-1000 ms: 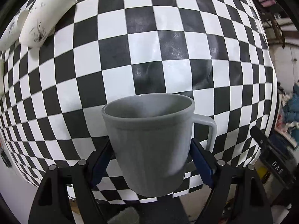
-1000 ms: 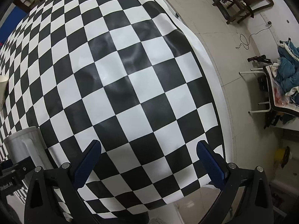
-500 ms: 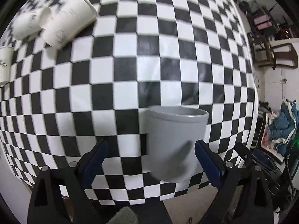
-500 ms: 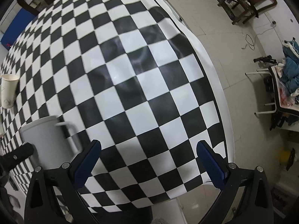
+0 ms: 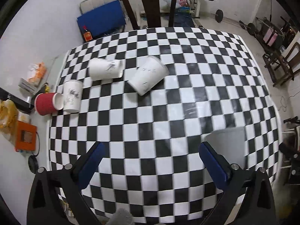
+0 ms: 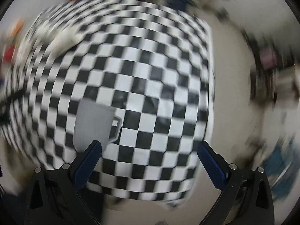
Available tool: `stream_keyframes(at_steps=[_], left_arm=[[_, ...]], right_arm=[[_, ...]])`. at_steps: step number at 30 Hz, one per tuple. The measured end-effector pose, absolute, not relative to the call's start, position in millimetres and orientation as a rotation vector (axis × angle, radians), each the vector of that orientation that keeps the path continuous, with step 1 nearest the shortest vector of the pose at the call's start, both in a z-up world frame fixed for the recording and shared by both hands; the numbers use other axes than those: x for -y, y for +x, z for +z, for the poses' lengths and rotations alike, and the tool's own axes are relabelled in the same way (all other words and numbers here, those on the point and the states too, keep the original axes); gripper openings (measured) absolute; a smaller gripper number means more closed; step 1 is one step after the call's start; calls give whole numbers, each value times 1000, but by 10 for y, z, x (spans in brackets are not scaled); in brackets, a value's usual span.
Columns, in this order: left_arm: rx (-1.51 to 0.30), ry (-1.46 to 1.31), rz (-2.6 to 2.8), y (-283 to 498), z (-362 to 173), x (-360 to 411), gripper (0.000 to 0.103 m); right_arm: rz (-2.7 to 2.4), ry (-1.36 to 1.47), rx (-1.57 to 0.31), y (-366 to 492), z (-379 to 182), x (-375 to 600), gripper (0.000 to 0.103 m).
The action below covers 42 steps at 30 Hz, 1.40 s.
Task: Flip cup upside down
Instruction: 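Close the right tool on the mug while the left tool opens and releases it, then roll the right tool to turn the mug rim-down and carry it over the table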
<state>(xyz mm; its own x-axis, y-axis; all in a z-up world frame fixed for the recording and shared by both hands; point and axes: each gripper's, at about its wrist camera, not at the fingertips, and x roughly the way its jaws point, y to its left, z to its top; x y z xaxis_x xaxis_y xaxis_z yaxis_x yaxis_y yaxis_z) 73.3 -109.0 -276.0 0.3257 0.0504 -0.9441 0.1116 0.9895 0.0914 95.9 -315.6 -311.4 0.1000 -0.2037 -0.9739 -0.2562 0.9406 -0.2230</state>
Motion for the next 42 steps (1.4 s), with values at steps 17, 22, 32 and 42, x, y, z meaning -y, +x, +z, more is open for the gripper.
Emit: stream_keyframes(at_steps=[17, 22, 32, 42], left_arm=[[-1444, 77, 78, 438, -3818, 760, 103], [-1464, 48, 92, 482, -4002, 730, 103], [-1477, 11, 110, 544, -4129, 535, 103], [-1436, 25, 122, 791, -4023, 208, 103]], right_arm=[[944, -2314, -854, 6, -4286, 1876, 101], [1176, -2700, -398, -144, -4554, 2121, 101], [1280, -2924, -78, -33, -5027, 2270, 84], [1230, -2673, -436, 87, -4918, 1966, 84]])
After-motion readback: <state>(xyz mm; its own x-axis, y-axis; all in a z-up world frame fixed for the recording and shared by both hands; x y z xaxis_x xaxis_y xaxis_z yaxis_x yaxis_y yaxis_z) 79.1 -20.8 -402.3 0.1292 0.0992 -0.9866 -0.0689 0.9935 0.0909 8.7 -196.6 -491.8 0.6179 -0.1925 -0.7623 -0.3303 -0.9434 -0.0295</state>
